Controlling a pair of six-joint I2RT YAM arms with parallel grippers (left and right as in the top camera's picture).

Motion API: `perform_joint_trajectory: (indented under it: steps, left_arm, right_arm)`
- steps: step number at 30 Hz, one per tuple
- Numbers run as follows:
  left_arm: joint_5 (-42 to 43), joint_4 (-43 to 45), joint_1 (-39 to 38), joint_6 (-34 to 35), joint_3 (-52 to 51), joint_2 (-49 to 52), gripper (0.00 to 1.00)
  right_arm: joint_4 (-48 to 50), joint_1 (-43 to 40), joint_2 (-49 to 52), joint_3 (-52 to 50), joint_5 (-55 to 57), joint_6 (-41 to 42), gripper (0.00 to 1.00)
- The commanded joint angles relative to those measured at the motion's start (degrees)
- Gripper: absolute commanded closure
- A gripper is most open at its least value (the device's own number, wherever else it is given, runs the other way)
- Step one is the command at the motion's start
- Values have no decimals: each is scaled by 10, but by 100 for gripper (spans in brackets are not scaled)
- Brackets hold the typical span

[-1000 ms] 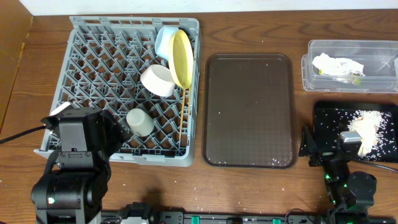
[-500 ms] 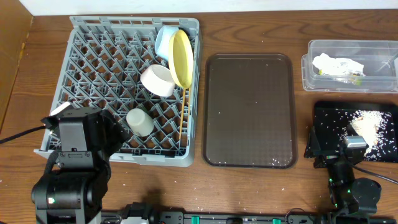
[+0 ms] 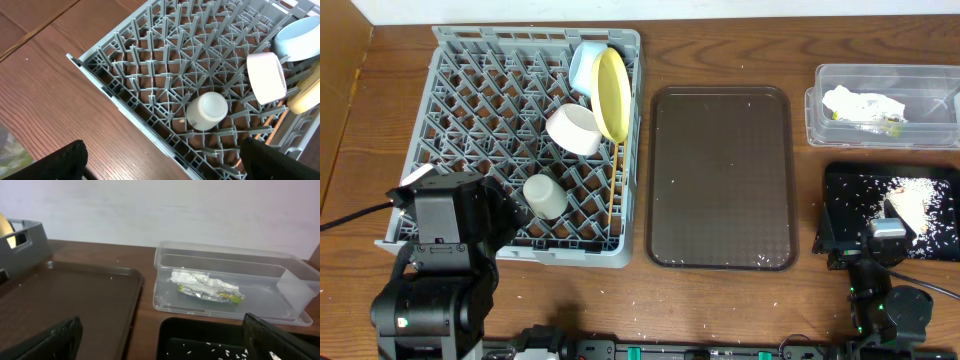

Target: Sort waste into correct bins and load items into the dishwasher

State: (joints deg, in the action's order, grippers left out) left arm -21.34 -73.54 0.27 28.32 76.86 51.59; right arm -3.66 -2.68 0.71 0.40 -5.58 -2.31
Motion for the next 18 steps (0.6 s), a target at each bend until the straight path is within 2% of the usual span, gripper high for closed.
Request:
perform_joint_trajectory:
  steps: [1,18]
  left_arm:
    - [-6,-2,2,1,6,0,2]
    - [-5,-2,2,1,6,0,2]
  right_arm:
    - [-5,-6,-4,0,10,10,1]
    - [-2,-7,-4,0,-3,10,1]
